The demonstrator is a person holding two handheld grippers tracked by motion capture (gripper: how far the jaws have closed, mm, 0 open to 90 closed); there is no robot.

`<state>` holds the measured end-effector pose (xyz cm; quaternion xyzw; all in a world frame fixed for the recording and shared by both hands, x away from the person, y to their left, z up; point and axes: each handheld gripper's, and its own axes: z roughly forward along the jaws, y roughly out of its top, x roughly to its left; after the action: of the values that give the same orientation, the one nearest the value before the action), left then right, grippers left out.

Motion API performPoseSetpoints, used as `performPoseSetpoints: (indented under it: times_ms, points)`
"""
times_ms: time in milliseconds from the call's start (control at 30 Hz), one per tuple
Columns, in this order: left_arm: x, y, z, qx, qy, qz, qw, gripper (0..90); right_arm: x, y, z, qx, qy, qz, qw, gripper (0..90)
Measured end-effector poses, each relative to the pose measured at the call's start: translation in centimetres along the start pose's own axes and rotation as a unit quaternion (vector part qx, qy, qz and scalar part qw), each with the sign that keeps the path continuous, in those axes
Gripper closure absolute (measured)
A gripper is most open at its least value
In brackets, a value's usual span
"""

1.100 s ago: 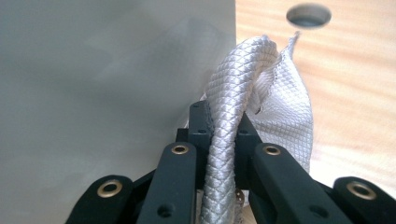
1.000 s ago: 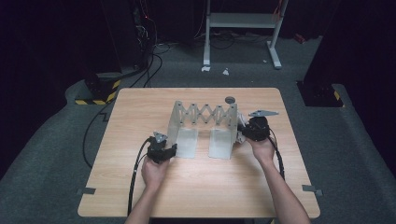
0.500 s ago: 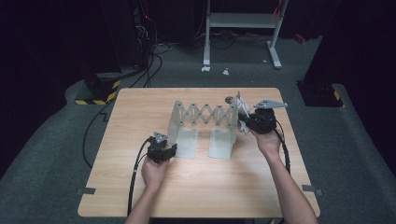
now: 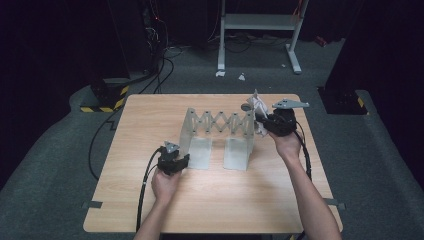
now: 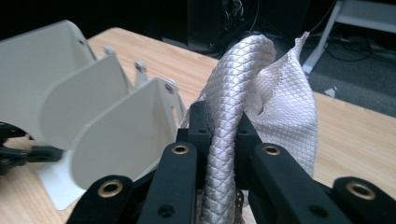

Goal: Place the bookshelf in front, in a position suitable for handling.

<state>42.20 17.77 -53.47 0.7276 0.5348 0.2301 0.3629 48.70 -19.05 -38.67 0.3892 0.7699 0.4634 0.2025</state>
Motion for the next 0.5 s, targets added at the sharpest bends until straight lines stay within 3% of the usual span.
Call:
performPoseSetpoints:
  times_ms: [267,500]
  points:
    - [0.0,0.0,0.0,-0.001,-0.004,0.0,1.0,51.5,-0.9,-1.4,2.1,0.027,-0.009,0.009,0.9996,83.7]
    - [0.0,0.0,0.0,-0.001,-0.004,0.001,1.0,51.5,-1.1,-4.0,3.9,0.055,-0.001,0.024,0.9982,83.7]
